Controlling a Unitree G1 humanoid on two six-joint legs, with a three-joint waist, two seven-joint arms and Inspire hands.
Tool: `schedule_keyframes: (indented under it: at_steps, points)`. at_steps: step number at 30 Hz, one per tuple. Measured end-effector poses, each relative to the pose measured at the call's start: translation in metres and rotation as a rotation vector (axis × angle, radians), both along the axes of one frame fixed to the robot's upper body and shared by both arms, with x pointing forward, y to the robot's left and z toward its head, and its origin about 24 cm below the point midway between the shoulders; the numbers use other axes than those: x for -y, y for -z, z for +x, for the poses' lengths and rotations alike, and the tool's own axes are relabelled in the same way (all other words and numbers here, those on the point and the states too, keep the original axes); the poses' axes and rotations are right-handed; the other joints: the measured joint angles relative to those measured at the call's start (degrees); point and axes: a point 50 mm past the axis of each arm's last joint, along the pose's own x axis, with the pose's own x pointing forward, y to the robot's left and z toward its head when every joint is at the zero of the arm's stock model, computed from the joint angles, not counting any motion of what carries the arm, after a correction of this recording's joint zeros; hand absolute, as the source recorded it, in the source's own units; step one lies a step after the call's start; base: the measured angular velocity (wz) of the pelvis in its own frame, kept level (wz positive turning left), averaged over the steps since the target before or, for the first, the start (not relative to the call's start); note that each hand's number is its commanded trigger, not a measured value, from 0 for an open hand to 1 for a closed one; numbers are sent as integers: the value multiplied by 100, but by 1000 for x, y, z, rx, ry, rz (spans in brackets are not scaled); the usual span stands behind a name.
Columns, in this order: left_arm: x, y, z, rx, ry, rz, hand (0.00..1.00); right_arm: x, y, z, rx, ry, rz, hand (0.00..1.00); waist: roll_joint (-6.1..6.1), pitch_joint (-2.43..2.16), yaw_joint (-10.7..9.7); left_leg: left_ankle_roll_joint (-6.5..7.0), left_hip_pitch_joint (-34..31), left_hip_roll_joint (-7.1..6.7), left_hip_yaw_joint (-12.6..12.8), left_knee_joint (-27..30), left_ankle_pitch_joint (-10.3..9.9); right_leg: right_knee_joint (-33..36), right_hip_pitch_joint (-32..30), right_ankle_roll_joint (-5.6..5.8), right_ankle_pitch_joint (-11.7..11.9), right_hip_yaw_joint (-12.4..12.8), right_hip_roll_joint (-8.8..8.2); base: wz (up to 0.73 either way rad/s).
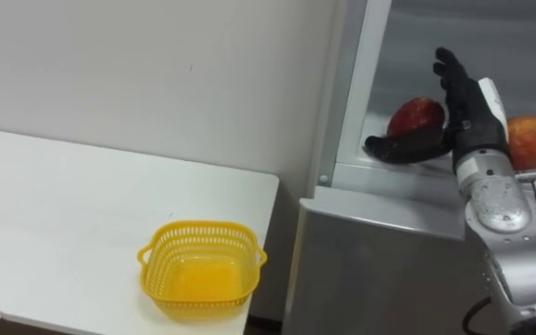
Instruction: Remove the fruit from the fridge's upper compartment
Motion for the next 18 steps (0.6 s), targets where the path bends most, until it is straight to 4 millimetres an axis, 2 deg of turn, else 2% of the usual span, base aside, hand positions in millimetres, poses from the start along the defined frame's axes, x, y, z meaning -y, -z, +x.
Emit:
schedule_keyframes:
  at_steps: [11,18]
  points:
    - [-6,-2,0,-9,3,4,0,3,5,2,-27,-6,34,0,-28,-6,-9,0,-35,1,-11,18,0,-3,-5,-1,1,-20,0,0]
    - [-5,-2,1,-6,3,1,0,4,2,5,-34,-14,62,0,32,32,-7,0,-31,5,7,18,0,-3,-11,-6,4,-17,-1,0]
